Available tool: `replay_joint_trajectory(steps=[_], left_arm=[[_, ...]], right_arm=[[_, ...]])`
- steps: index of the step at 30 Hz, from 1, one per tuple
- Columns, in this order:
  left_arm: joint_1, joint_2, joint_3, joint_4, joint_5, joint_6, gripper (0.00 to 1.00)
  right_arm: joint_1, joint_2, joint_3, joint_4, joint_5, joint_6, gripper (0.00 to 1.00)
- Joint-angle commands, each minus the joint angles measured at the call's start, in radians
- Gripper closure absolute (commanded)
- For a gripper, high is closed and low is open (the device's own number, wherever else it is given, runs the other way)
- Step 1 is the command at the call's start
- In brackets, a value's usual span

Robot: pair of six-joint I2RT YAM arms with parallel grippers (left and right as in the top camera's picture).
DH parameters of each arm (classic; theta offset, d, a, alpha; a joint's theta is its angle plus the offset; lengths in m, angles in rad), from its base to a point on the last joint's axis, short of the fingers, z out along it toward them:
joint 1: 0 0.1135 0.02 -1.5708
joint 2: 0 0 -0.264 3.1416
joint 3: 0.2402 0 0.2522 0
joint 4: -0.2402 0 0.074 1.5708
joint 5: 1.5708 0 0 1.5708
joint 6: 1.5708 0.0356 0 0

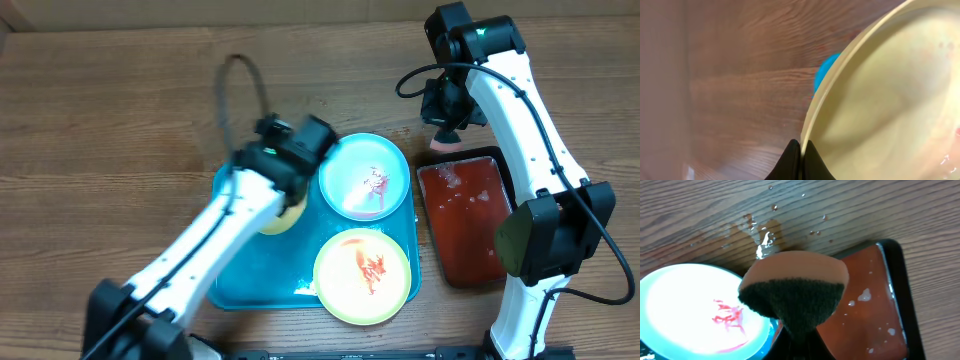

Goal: Clean dirty plates on tray and stack at the side
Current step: 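Carry the yellow plate left and set it on the table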

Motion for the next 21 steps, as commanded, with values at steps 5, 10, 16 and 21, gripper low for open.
replay_joint_trajectory(steps=[5,10,16,21], left_arm=[[0.321,-0.172,0.025,0.035,0.255,-0.044,0.96],[0.681,-0.142,0.022,0.127,0.599,0.006,0.96],[0.971,-0.052,0.022,0.195,0.763,0.03,0.96],[1.094,0.087,0.022,0.202,0.787,0.039,0.96]], right_arm=[[0.0,-0.029,0.018,0.005,-0.045,0.001,0.96],[0.0,-0.029,0.018,-0.003,-0.078,0.0,0.96],[0.0,-0.029,0.018,-0.011,-0.093,0.001,0.96],[0.0,-0.029,0.018,-0.008,-0.093,0.0,0.96]])
